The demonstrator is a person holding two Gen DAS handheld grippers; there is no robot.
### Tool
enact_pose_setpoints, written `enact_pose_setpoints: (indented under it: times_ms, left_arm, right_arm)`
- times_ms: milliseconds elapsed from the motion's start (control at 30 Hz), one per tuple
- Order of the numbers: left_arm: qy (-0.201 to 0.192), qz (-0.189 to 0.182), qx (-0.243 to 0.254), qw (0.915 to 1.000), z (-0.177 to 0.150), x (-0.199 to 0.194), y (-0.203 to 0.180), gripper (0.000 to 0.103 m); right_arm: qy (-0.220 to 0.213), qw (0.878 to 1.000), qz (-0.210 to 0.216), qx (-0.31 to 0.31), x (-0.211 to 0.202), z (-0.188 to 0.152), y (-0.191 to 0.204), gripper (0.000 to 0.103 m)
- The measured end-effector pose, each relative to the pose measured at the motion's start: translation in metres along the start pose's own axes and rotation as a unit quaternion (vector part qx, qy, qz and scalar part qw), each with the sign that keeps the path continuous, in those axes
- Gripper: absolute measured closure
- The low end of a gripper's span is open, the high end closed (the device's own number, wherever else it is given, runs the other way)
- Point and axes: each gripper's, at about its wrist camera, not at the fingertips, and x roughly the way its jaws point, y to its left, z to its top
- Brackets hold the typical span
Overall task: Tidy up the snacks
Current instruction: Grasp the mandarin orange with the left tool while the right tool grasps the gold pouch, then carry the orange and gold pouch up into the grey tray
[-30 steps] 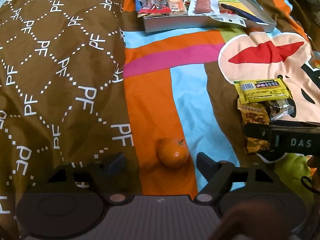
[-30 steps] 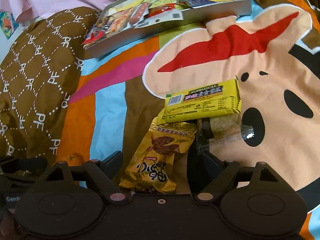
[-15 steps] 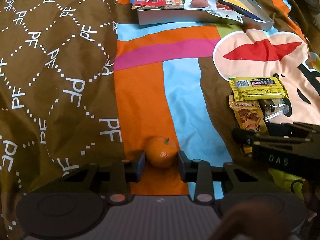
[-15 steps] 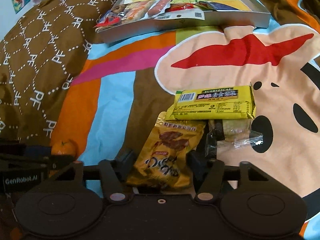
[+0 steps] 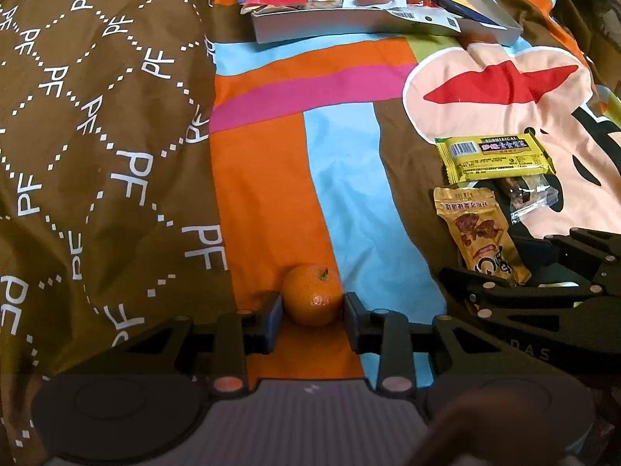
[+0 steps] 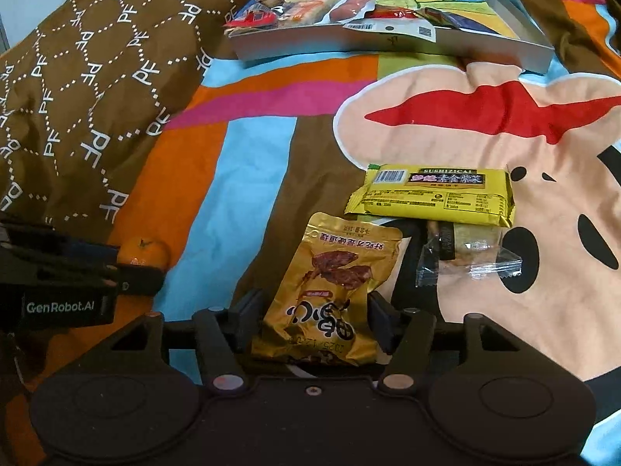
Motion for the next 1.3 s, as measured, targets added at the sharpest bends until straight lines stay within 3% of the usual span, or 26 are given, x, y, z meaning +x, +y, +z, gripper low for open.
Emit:
enact_pose_setpoints:
  times_ms: [233,367,467,533,700,900,1300]
  left_arm:
    - [-0.006,-0.01,-0.002,0.9999,-0.002,-0.004,-0.002,0.068]
    - [-0.014,-0.019,0.004,0.9997,-0.005,-0.007,-0.005,0.068]
    - [-0.02,-0.023,0.003,0.9995,-0.005,-0.009,-0.006,0.068]
    - [-0.023,-0.027,0.0,0.9994,-0.005,-0.011,-0.006,0.068]
    - [-0.04,-0.034,-0.004,0.9986,-0.005,-0.016,-0.008,0.068]
    - [-0.064,-0.043,-0.01,0.997,-0.003,-0.023,-0.007,0.068]
    - [-0.14,-0.052,-0.029,0.9883,0.025,-0.041,-0.009,0.068]
  right_arm:
    - [-0.003,0.999,-0.017,-0.037,-0.001,-0.004,0.011,0.048]
    - [-0.02,0.992,-0.049,-0.112,-0.006,-0.012,0.03,0.049]
    - [-0.049,0.973,-0.1,-0.203,-0.011,-0.023,0.049,0.049]
    - [-0.072,0.952,-0.139,-0.263,-0.011,-0.032,0.059,0.049]
    - [-0.093,0.921,-0.177,-0.333,-0.008,-0.04,0.066,0.049]
    - [-0.117,0.901,-0.212,-0.361,-0.009,-0.039,0.067,0.05]
    - [-0.184,0.878,-0.25,-0.364,-0.027,-0.018,0.052,0.05]
